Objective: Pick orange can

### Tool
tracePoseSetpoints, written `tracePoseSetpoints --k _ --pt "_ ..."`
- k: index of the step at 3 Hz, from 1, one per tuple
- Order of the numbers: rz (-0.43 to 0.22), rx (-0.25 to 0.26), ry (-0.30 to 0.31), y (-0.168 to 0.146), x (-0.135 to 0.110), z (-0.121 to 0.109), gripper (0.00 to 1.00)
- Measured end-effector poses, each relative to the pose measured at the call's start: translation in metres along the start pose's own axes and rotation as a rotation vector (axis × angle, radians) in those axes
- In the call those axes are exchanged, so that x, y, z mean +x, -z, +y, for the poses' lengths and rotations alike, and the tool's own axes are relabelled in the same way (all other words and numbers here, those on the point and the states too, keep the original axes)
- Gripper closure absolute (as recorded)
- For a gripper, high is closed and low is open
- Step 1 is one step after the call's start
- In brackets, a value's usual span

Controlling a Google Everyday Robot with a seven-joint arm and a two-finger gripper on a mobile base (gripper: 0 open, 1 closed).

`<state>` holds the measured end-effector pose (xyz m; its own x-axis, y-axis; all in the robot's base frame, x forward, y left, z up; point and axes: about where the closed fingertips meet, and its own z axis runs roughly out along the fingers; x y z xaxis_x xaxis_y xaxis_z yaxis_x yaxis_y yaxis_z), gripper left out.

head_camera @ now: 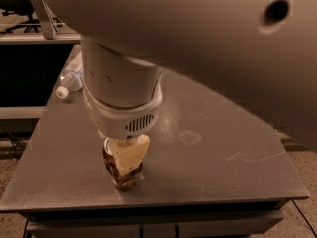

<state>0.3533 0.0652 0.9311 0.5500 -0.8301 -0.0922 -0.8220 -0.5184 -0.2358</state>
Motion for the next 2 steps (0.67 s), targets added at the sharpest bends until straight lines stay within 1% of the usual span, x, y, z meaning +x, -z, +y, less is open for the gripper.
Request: tracePoseSetpoints --k 1,2 --pt "0.005 0.022 0.009 0.0087 -0.0062 -0.0004 0.84" --pt "0.005 0.022 0.009 0.0087 -0.0062 -0.0004 0.84"
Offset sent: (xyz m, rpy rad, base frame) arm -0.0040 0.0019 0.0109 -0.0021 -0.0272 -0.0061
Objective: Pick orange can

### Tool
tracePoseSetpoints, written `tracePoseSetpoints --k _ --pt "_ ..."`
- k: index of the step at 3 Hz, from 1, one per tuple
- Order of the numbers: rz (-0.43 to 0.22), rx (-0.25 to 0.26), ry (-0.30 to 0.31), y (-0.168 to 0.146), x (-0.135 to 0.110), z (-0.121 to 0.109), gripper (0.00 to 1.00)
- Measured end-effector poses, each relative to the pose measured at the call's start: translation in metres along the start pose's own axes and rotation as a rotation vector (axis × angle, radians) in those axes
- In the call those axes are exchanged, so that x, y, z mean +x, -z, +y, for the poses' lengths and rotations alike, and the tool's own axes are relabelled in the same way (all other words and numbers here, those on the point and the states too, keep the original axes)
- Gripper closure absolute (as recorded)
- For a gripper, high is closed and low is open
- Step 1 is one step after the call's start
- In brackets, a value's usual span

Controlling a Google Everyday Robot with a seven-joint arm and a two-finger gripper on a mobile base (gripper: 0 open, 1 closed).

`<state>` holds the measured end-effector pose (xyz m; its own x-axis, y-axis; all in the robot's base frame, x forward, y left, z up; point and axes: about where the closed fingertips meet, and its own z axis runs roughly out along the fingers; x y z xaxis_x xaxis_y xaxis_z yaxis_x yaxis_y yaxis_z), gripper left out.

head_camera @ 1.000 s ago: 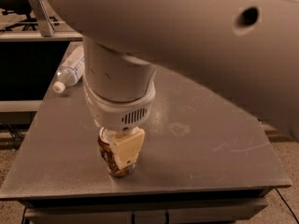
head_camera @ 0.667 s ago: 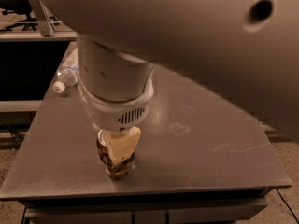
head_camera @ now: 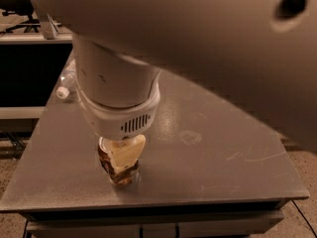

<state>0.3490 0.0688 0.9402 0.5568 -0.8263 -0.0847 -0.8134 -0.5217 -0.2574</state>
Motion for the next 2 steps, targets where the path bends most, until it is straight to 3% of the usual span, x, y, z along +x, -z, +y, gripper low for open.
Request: tracePoseSetpoints --k 2 --pt "0.000 0.000 0.000 0.0000 0.0000 0.0000 0.84"
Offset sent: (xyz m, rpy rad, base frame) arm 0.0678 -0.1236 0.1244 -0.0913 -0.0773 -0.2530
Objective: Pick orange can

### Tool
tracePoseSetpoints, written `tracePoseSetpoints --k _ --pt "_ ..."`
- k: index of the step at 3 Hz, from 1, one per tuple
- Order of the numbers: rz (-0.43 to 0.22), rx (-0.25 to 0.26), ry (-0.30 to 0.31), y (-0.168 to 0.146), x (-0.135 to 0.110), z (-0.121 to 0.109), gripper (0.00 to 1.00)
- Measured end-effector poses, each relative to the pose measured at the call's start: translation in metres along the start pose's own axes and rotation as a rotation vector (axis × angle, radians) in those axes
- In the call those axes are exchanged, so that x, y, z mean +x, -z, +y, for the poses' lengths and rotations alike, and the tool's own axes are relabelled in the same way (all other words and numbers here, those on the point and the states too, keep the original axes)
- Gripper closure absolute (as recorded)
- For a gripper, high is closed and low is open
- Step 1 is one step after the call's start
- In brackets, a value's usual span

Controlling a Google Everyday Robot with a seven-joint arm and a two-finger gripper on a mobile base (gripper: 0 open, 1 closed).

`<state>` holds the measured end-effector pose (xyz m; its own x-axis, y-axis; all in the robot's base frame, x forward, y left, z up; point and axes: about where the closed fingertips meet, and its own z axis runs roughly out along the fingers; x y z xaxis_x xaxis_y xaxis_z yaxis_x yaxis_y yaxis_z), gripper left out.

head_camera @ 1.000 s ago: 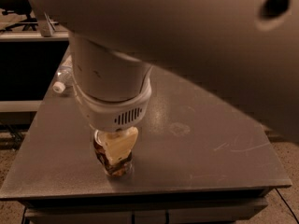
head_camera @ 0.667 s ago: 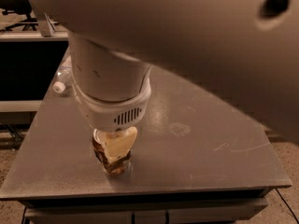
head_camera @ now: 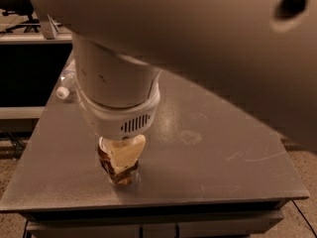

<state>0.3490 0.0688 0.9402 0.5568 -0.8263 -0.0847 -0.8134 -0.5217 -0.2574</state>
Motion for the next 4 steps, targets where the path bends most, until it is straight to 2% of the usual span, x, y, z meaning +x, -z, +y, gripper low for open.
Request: tracePoseSetpoints --k 3,4 --pt "0.000 0.000 0.000 0.000 0.000 0.000 0.84" --pt "-0.002 0.009 -0.064 0.004 0.031 -0.002 0.99"
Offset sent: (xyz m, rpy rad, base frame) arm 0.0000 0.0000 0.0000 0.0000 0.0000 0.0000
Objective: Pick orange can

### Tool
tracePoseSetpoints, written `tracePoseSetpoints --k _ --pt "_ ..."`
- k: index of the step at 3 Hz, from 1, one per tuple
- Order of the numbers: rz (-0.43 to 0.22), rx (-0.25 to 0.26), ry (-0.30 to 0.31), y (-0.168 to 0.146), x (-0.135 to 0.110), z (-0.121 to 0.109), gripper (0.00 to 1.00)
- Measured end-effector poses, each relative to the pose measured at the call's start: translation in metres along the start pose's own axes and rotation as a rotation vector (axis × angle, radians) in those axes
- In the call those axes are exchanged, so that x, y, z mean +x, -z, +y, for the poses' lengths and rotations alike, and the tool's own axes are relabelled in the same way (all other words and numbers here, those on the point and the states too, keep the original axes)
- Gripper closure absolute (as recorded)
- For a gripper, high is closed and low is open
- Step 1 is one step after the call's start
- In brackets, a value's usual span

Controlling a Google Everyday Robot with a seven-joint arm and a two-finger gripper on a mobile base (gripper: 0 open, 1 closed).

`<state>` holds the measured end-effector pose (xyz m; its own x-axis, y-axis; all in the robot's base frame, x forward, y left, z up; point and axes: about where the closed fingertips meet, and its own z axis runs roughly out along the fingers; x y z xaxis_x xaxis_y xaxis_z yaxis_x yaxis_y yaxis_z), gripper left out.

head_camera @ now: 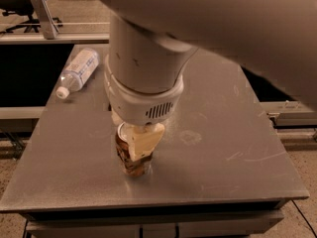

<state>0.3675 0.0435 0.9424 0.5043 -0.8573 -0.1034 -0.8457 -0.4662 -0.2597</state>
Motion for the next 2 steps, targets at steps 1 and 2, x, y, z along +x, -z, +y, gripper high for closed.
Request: tracePoseSetpoints --k 1,2 --pt "-0.013 0.013 -0.099 -0.005 0.047 -0.004 1.00" --pt "0.027 0.010 -0.149 -0.007 0.077 -0.013 1.00"
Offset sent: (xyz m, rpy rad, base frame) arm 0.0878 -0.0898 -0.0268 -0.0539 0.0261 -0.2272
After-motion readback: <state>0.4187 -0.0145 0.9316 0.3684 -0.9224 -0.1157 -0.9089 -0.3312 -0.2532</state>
